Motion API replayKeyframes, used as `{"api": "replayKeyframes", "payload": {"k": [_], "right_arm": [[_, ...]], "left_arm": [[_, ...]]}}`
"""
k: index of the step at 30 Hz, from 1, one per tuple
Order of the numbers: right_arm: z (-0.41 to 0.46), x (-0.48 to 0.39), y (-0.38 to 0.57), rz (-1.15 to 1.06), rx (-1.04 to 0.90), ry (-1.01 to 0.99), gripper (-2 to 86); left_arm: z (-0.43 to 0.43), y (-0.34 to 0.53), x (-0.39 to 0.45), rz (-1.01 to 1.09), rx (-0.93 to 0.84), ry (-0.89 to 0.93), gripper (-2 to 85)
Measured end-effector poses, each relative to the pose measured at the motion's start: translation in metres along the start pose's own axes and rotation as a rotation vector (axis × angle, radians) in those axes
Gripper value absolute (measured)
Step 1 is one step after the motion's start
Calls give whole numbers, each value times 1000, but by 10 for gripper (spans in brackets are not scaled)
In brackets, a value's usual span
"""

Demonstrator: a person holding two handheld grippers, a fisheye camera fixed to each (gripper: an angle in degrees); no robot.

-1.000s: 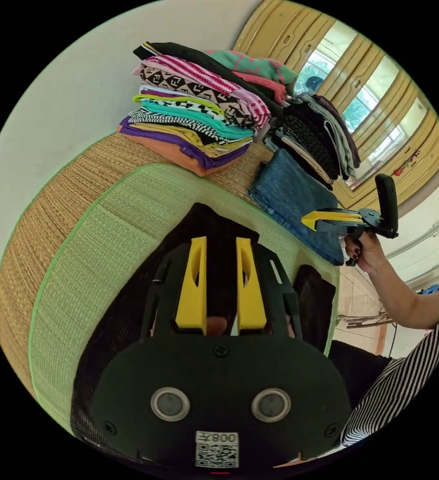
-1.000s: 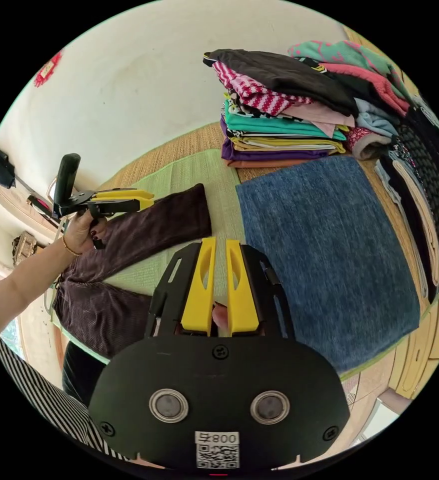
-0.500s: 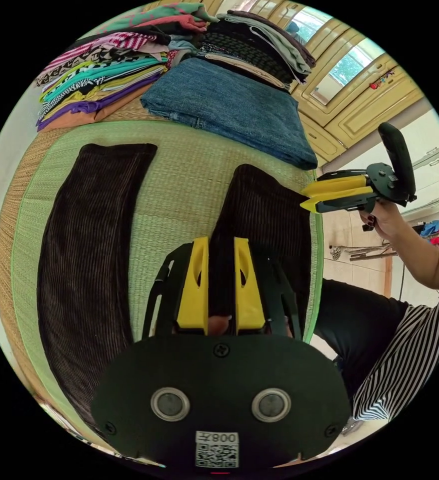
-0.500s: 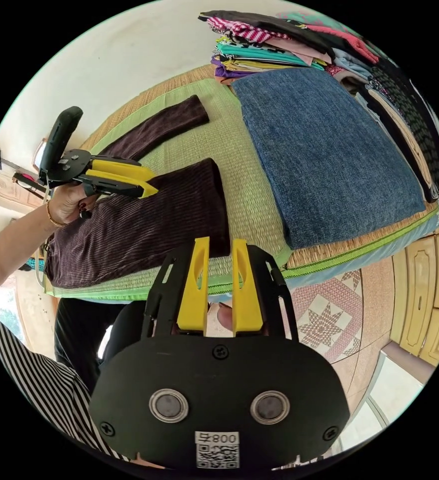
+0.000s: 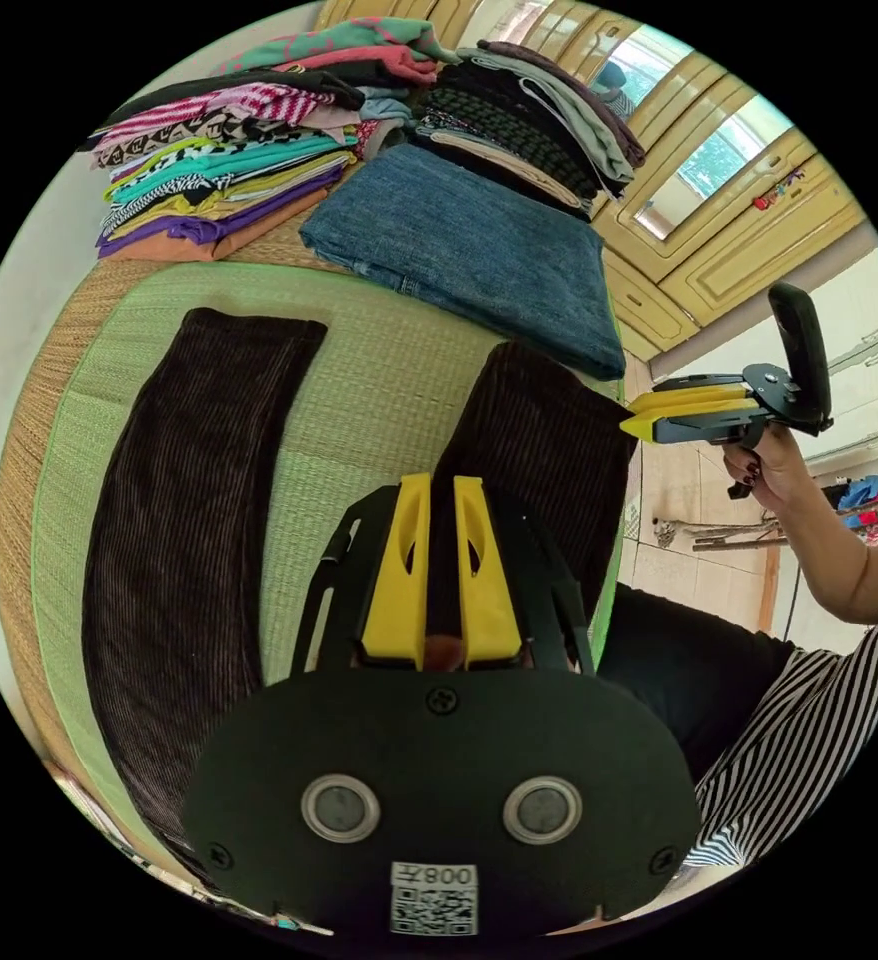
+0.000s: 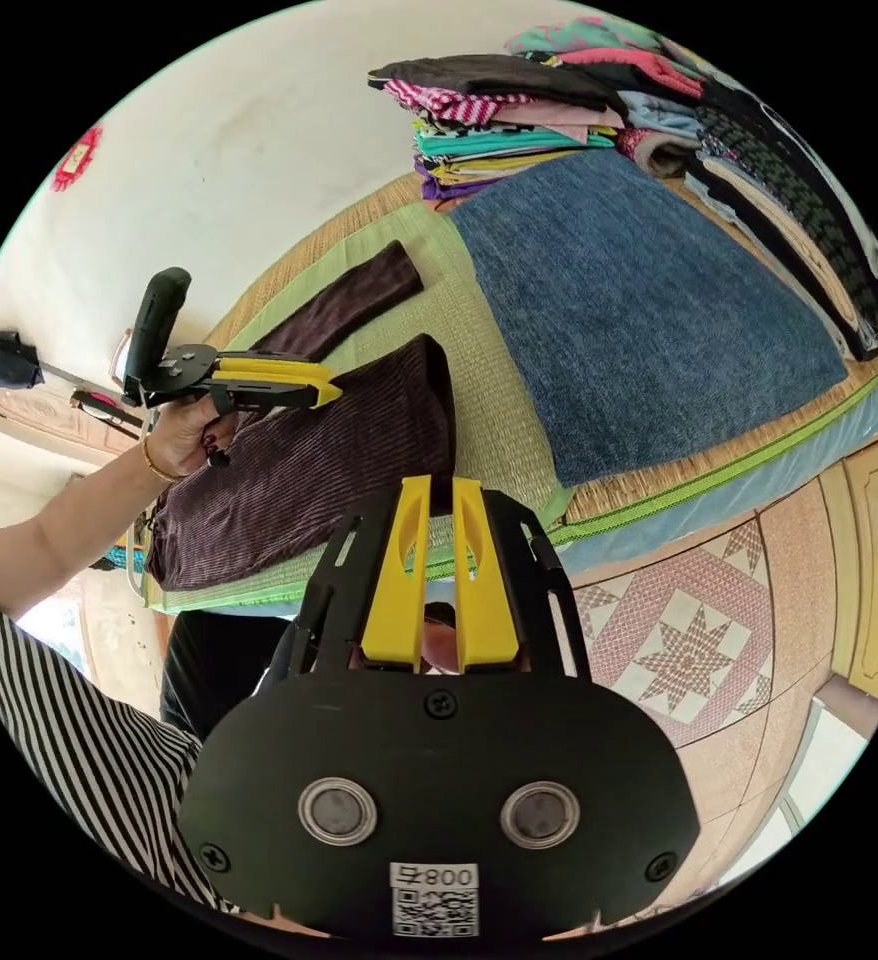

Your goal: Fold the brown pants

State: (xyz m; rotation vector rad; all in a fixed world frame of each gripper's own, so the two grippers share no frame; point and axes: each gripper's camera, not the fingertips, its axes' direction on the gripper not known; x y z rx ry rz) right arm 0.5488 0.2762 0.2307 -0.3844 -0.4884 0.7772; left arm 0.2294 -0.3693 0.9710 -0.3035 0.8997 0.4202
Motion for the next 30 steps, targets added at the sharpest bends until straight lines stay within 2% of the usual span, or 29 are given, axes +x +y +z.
{"api": "replayKeyframes", "payload": {"k": [4,9,15,20,23,26,28,30], "right_arm": [[12,7,-5,46,5,-6,46],[7,-7,-14,22,38,52,18],[45,-114,-28,-304,-33,-27,2],[126,-246,-29,-624,-202,-113,1],[172,-312,-24,-753,-286,-101,1],[214,-358,-14,-830,-380,-57,1],[235,-373,-5,-861,-430,-8,0],[241,-379,1,-870,-391,34,0]], "left_arm": [[-42,28,-4,-102,87,67,62],[-118,110,0,-183,175,47,61],[-195,282,-2,-500,99,-61,58],[-261,450,-10,-919,53,-155,52],[-285,520,-9,-1086,18,-193,38],[-301,568,1,-1160,17,-124,22],[-321,585,14,-1153,80,-122,14],[-340,598,24,-1152,102,-118,8]]}}
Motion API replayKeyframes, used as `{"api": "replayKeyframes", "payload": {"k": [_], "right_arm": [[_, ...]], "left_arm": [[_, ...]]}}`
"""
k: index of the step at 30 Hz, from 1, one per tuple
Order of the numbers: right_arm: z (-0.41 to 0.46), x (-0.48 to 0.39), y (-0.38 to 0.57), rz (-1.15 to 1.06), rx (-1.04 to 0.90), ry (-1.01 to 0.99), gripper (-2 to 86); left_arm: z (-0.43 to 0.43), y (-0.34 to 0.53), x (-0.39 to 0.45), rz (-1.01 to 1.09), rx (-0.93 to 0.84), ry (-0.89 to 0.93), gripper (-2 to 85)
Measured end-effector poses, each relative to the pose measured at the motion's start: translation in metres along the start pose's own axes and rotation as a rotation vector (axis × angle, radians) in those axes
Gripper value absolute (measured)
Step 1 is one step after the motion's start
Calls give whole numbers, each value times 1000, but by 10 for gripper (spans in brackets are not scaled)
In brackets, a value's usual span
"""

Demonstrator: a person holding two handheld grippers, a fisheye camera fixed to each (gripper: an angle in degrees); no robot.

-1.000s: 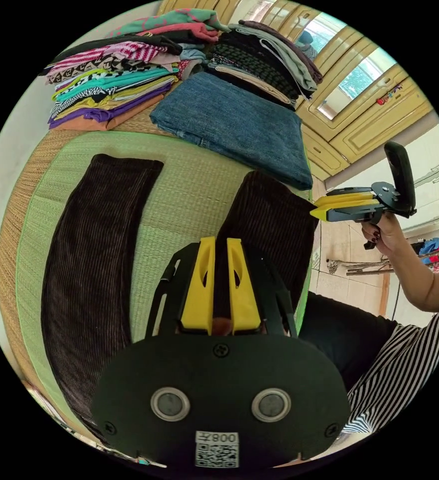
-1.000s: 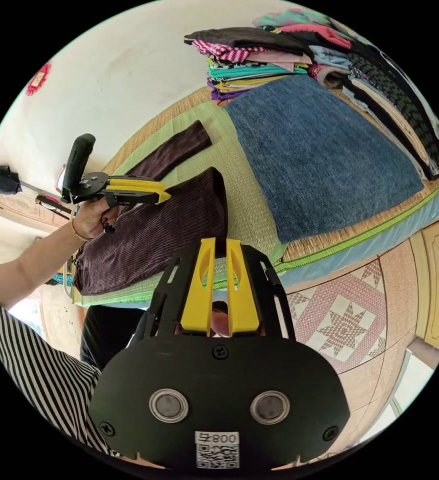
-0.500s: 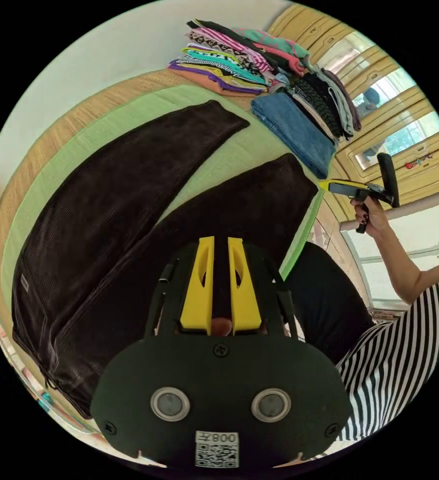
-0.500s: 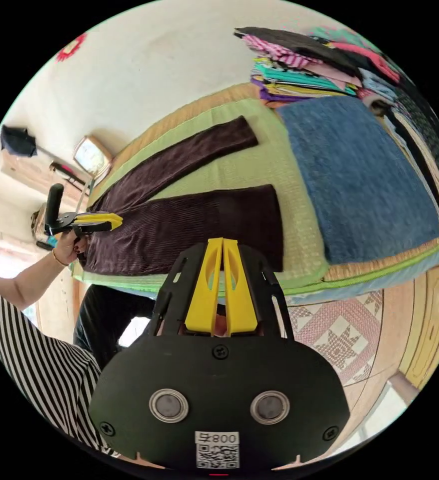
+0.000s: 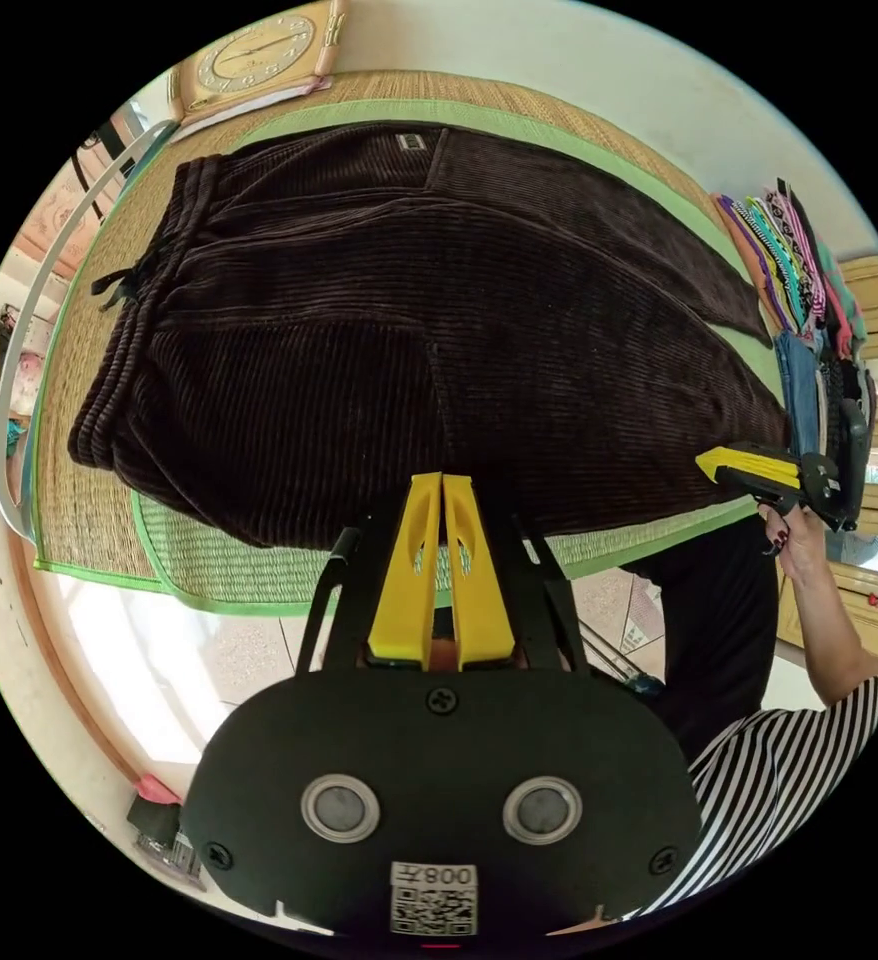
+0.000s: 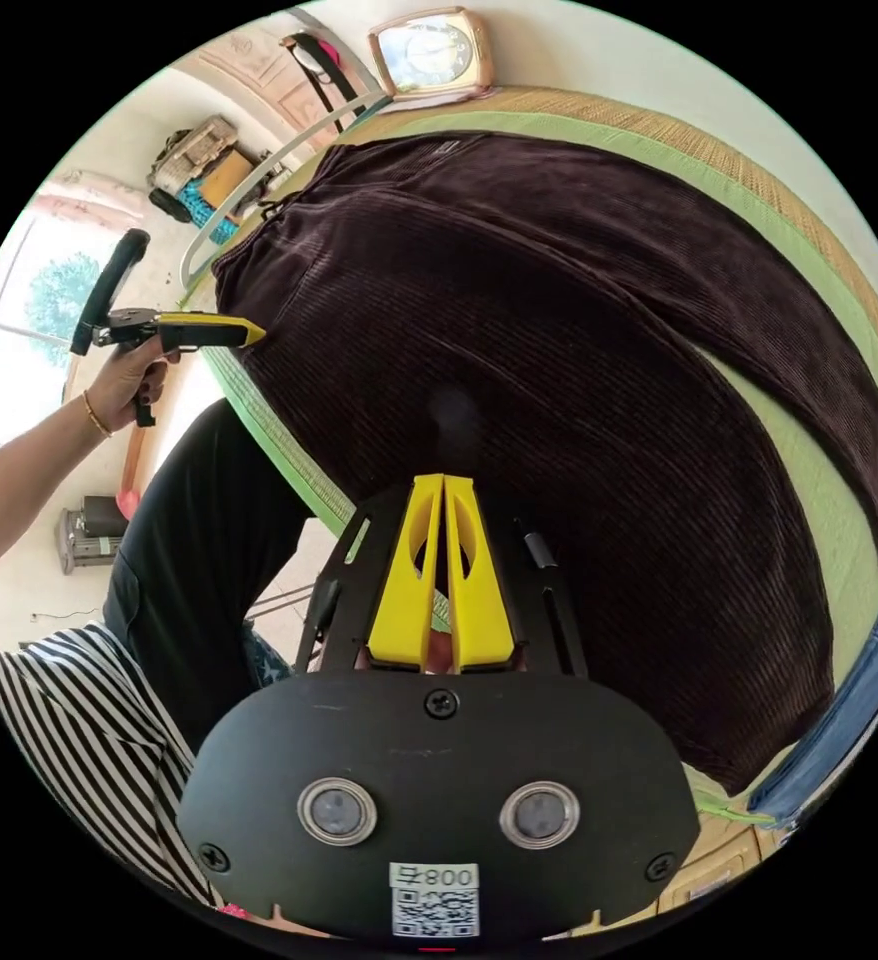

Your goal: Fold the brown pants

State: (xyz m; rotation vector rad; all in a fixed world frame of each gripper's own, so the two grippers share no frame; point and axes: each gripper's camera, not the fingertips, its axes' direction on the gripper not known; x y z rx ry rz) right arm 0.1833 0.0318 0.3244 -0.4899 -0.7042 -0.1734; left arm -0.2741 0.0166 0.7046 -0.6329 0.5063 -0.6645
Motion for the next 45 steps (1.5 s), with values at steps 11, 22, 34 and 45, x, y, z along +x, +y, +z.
{"api": "replayKeyframes", "payload": {"k": [11,22,34,45], "right_arm": [[1,-5,-48,12,-25,-39,1],[8,22,-207,6,44,88,1],[26,-51,-249,-189,95,13,1],[40,-42,-309,-216,61,-9,28]], "left_arm": [[-145,53,-63,42,98,121,0],[-265,82,-132,12,141,79,1],[-418,99,-267,-202,241,-21,2],[-563,73,-334,-80,462,210,62]]}}
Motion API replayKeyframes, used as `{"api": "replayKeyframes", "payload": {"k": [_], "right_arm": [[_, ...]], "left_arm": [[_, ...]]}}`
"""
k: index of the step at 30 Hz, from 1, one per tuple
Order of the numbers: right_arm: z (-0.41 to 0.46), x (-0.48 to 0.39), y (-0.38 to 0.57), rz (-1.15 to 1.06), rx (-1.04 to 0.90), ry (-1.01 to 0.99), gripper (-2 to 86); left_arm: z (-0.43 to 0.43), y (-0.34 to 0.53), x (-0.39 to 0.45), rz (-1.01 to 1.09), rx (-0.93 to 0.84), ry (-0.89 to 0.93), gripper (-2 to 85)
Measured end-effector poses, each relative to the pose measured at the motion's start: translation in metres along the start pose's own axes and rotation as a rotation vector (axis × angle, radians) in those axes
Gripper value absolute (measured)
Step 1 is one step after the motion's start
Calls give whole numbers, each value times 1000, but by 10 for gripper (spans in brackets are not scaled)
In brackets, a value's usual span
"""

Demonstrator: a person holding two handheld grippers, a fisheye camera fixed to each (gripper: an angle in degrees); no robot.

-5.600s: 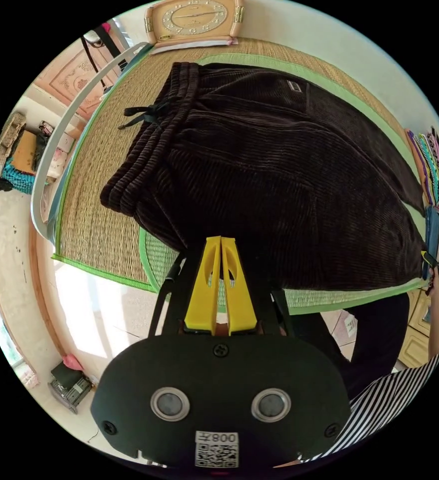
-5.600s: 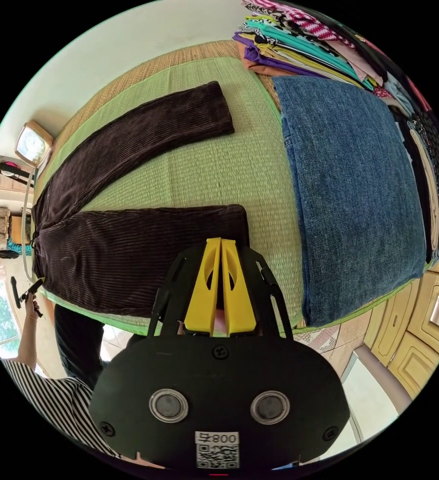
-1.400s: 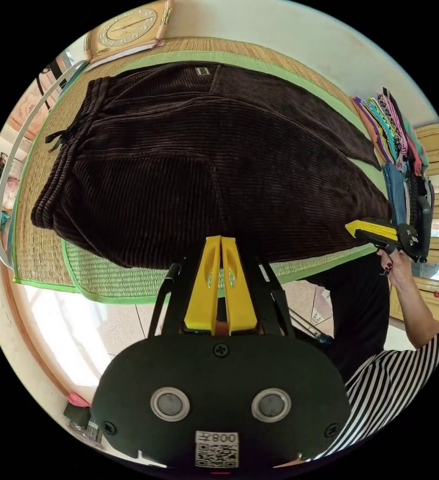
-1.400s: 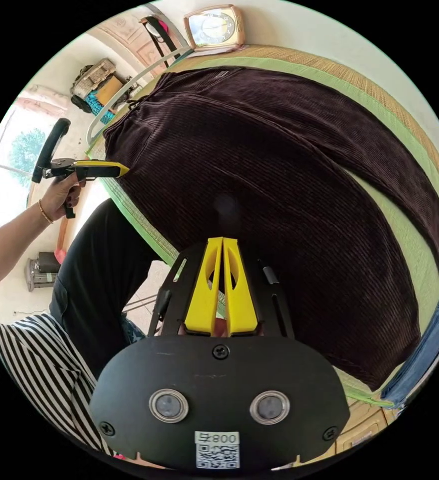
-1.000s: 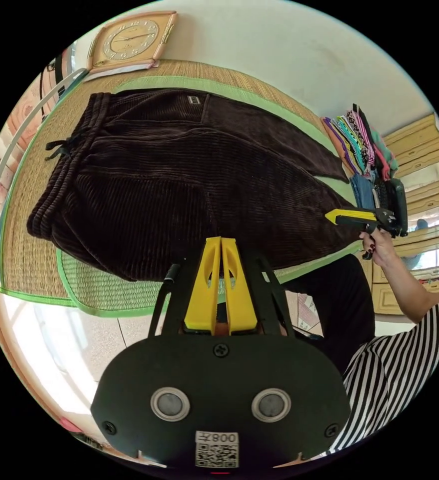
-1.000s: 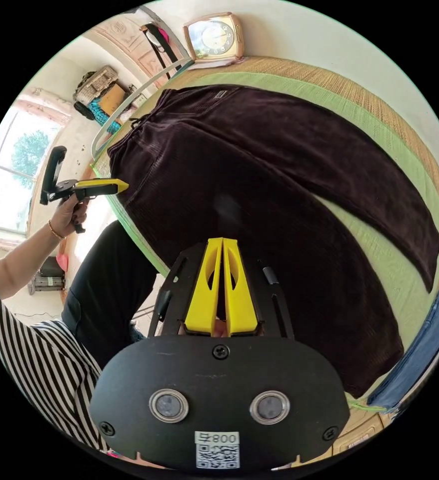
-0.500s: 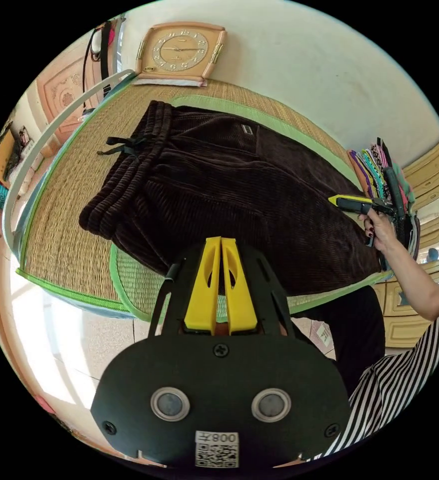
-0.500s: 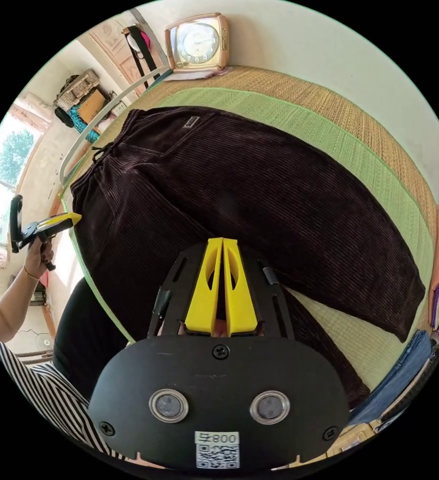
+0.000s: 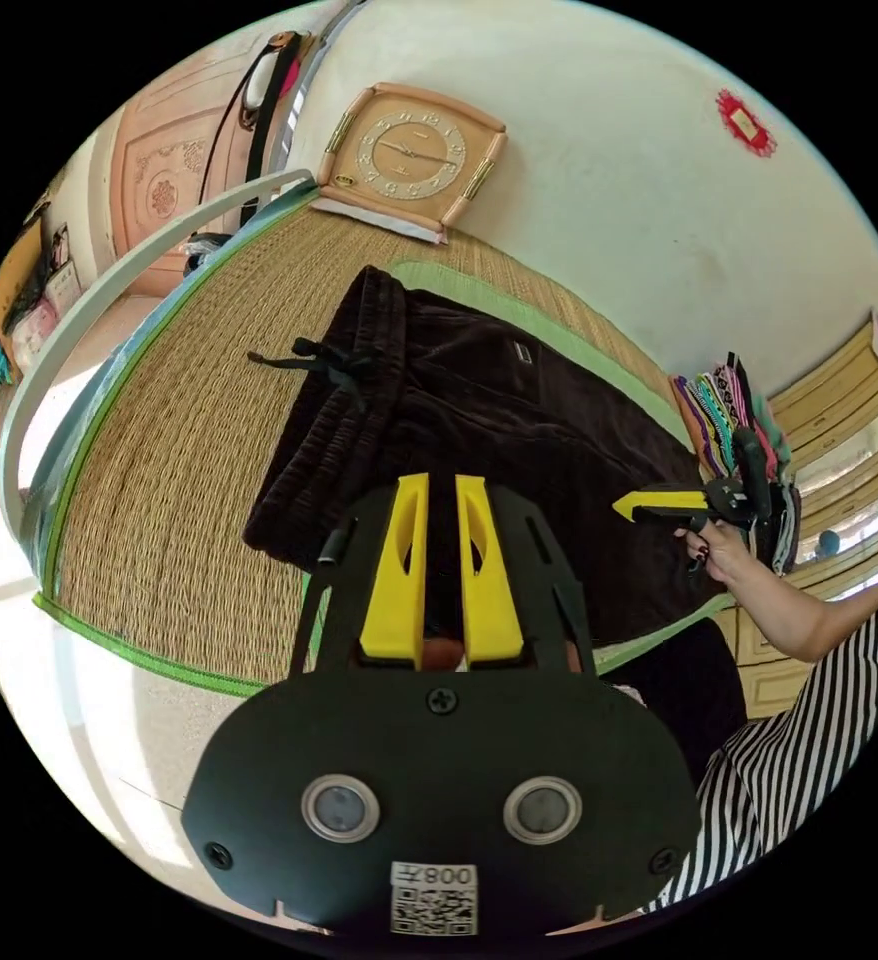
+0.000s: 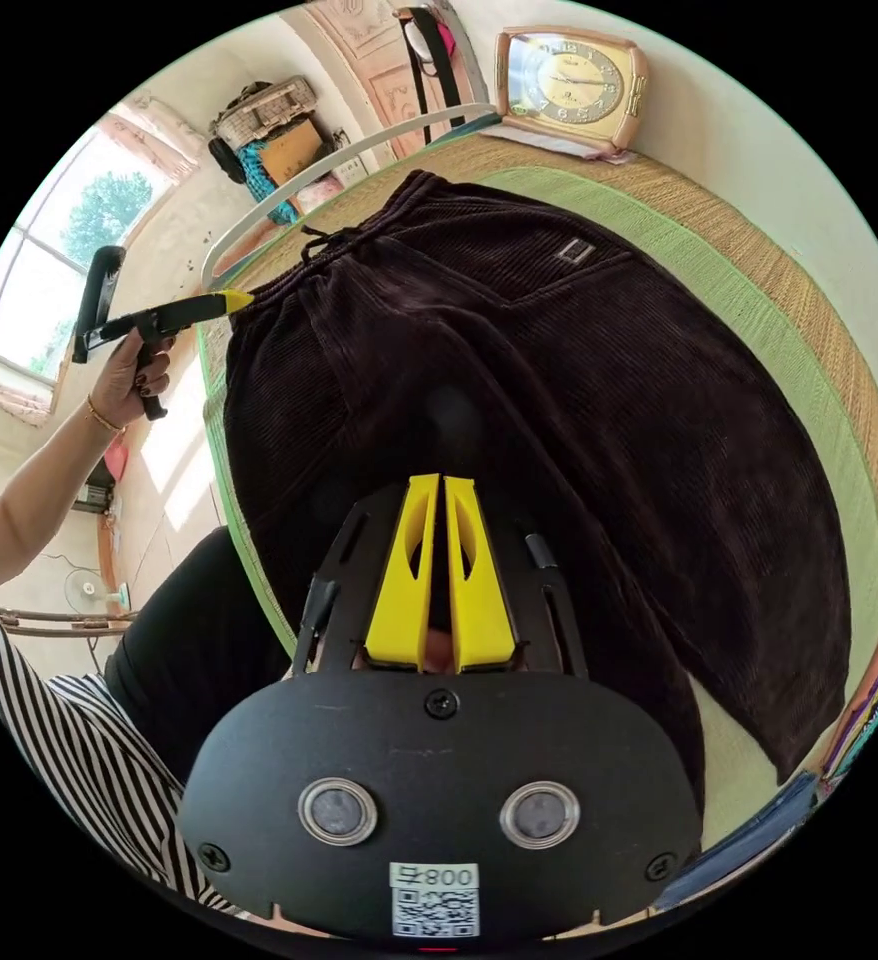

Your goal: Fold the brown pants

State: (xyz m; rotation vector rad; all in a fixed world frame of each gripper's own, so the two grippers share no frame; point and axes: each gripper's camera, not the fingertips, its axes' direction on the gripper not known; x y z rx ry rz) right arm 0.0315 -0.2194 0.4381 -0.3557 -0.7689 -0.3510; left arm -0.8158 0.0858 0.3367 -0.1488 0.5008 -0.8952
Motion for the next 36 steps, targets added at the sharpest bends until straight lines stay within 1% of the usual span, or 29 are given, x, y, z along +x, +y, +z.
{"api": "replayKeyframes", "payload": {"k": [1,3,4,5,7,8,9,11,12,13,15,16,17,18,20,21,23,24,25,26,28,29,30,32,34,36], "right_arm": [[-9,13,-12,8,31,-7,41],[-18,32,-33,19,52,-9,55],[-22,43,-45,20,63,-10,60],[-23,52,-55,26,68,-11,61],[-19,62,-65,33,61,-13,60],[-14,66,-68,34,53,-28,60],[-11,67,-68,32,50,-37,59],[2,73,-68,42,33,-76,57],[6,74,-68,47,31,-87,56],[10,77,-67,63,31,-106,54],[14,82,-67,78,32,-141,52],[13,84,-68,82,38,-153,51],[11,85,-69,81,44,-152,50],[10,87,-70,81,48,-152,48],[6,92,-73,84,61,-168,42],[5,93,-74,86,63,-169,40],[3,96,-76,86,69,-169,35],[3,96,-76,85,69,-172,34],[3,96,-76,84,67,-176,32],[3,97,-76,82,66,-176,31],[3,97,-77,82,65,-178,29],[3,97,-78,85,68,-185,27],[4,98,-79,88,69,-188,27],[5,98,-82,99,67,-198,26],[6,96,-84,99,61,-203,25],[5,95,-86,100,63,-203,24]], "left_arm": [[-5,-25,-3,38,-5,12,73],[-10,-64,-6,83,-59,-34,86],[-14,-84,-9,100,-87,-115,90],[-19,-99,-16,71,-116,-217,92],[-33,-110,-31,-6,-96,-286,88],[-44,-112,-46,-87,-73,-282,86],[-49,-112,-54,-128,-61,-265,85],[-59,-110,-94,-310,-17,-87,83],[-60,-109,-104,-357,-11,-38,83],[-60,-110,-121,-434,11,48,79],[-63,-111,-135,-510,93,172,68],[-67,-115,-135,-502,164,264,56],[-71,-123,-129,-464,200,320,36],[-71,-128,-125,-440,192,329,26],[-68,-149,-97,-302,119,341,12],[-67,-153,-90,-267,88,343,10],[-73,-160,-63,-162,49,260,4],[-76,-160,-59,-148,43,231,4],[-87,-159,-55,-148,68,148,3],[-100,-157,-54,-173,120,43,2],[-114,-158,-63,-258,169,-87,1],[-114,-163,-72,-313,161,-126,1],[-111,-167,-78,-339,139,-131,1],[-87,-187,-96,-430,40,-97,1],[-70,-202,-100,-459,4,-103,0],[-54,-219,-100,-466,-50,-59,0]]}}
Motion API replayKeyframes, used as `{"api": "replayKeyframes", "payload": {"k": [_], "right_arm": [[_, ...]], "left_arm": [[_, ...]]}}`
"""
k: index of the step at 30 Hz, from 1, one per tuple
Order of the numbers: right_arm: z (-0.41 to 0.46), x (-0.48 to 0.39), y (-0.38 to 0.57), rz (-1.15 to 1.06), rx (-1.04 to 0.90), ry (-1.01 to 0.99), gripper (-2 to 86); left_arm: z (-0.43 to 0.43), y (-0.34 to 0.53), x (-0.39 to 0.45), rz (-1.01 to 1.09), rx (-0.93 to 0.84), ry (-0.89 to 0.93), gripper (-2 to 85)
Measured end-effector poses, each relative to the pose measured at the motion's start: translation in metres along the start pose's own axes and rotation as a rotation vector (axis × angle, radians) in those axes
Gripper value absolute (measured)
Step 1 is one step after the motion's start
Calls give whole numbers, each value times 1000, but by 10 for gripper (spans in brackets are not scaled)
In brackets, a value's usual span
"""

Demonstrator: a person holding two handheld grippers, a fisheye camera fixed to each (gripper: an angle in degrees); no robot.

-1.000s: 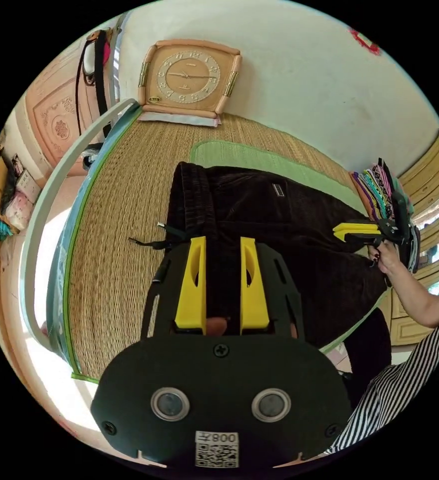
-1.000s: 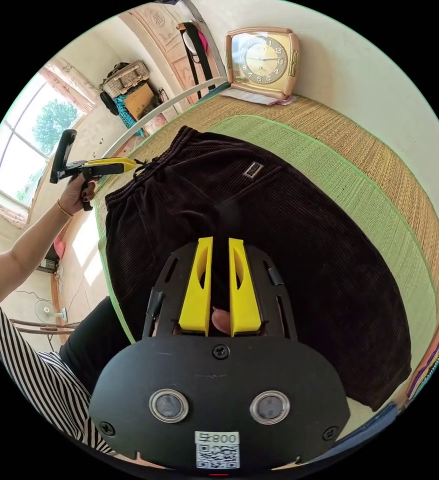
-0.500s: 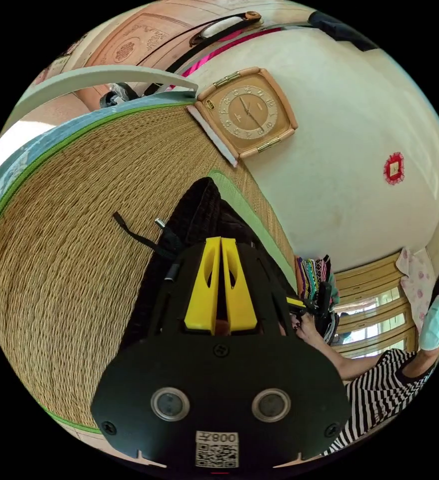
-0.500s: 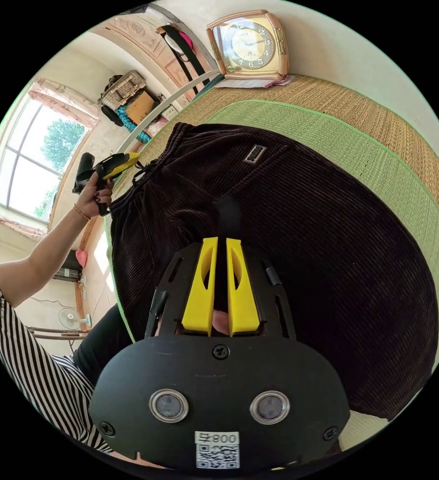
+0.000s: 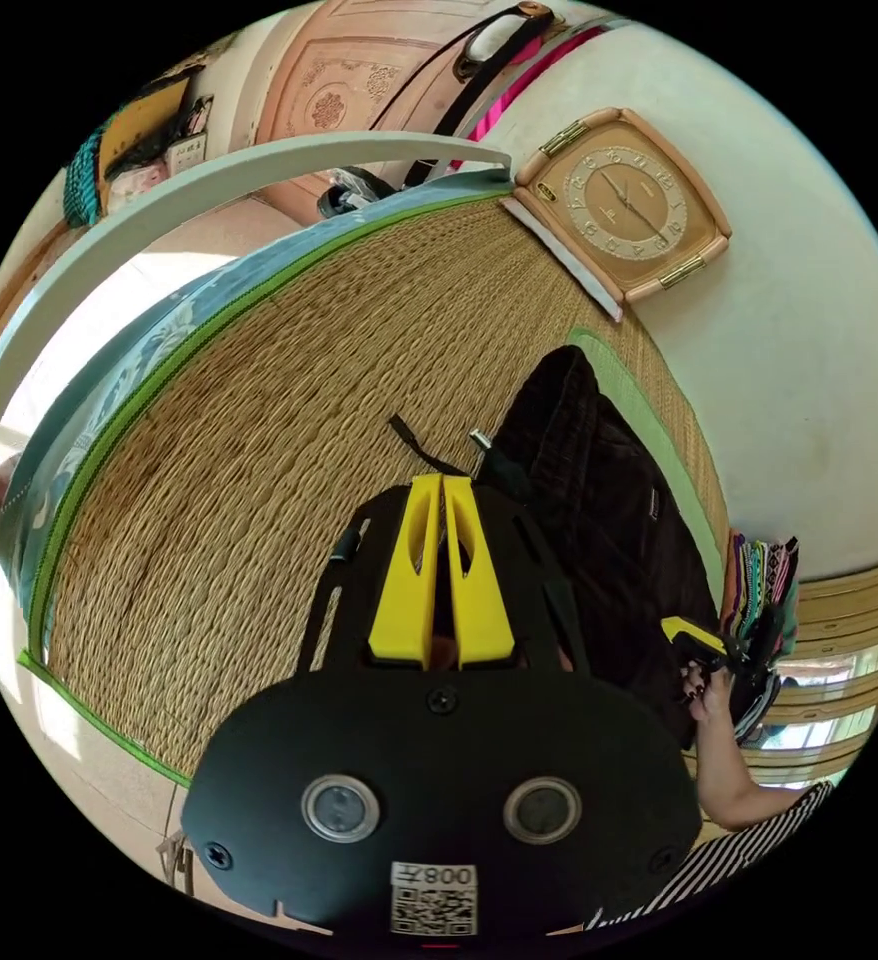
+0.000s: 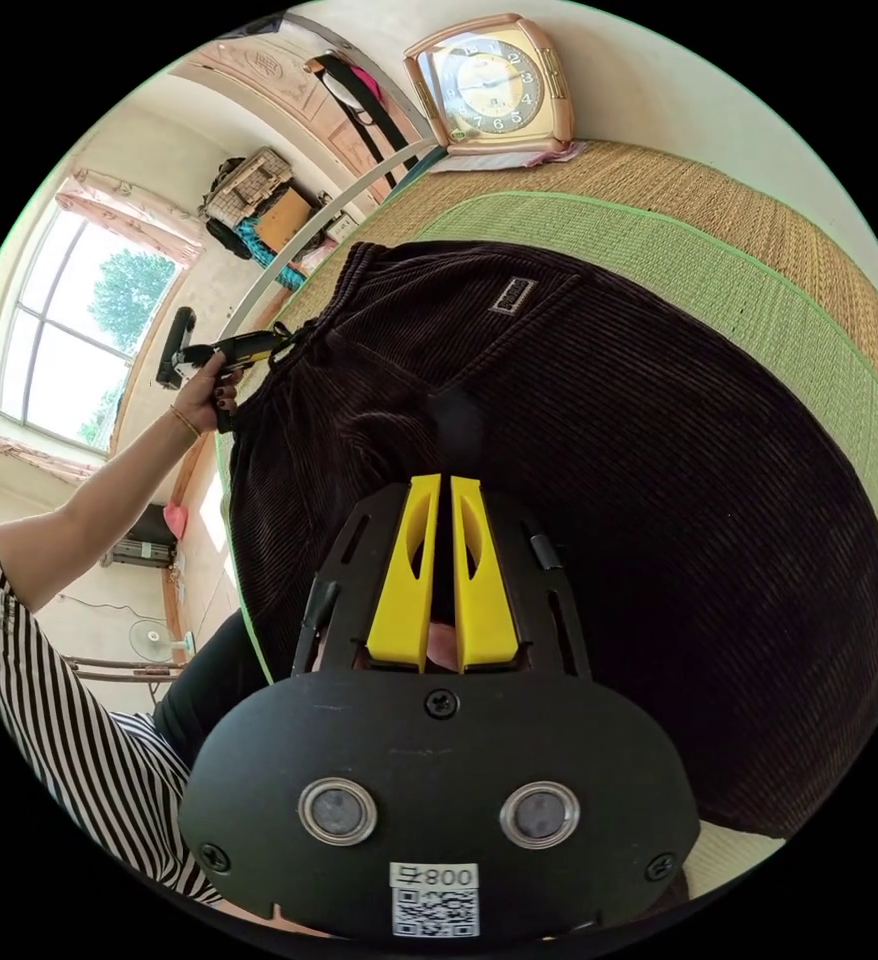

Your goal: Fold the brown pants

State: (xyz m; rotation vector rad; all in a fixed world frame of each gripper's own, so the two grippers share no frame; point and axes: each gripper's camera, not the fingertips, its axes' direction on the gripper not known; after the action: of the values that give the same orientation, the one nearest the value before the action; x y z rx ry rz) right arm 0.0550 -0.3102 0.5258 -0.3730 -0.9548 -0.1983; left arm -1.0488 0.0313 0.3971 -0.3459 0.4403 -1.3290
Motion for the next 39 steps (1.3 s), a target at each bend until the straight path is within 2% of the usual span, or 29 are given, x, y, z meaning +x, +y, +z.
{"api": "replayKeyframes", "payload": {"k": [3,6,9,10,13,16,18,19,20,23,27,33,35,39], "right_arm": [[-2,0,-3,6,10,-14,22],[-3,0,-6,18,18,-40,20],[-4,-4,-10,23,24,-56,19],[-5,-7,-12,17,27,-53,19],[-9,-17,-19,-4,25,-19,18],[-5,-26,-28,-31,-14,20,18],[9,-31,-32,-49,-88,62,20],[11,-33,-33,-43,-76,70,21],[8,-37,-35,-49,-70,55,23],[-5,-49,-40,-65,-18,89,43],[-23,-56,-62,-105,14,218,64],[-41,-48,-112,-134,-19,423,90],[-41,-45,-126,-145,-49,483,96],[-32,-43,-141,-162,-110,497,98]], "left_arm": [[3,-14,20,21,81,89,0],[27,-28,47,77,-11,253,0],[44,-22,95,216,-65,255,0],[55,-17,115,284,-121,223,0],[67,-7,152,388,-117,82,1],[58,1,187,459,25,8,2],[75,1,209,518,-47,-33,3],[95,-1,222,550,-159,-76,4],[103,-1,233,568,-168,-108,6],[103,-5,264,614,-42,-77,16],[125,-28,304,682,-29,-52,56],[186,-75,381,798,-146,-137,102],[217,-85,413,873,-197,-237,106],[263,-96,450,932,-287,-326,107]]}}
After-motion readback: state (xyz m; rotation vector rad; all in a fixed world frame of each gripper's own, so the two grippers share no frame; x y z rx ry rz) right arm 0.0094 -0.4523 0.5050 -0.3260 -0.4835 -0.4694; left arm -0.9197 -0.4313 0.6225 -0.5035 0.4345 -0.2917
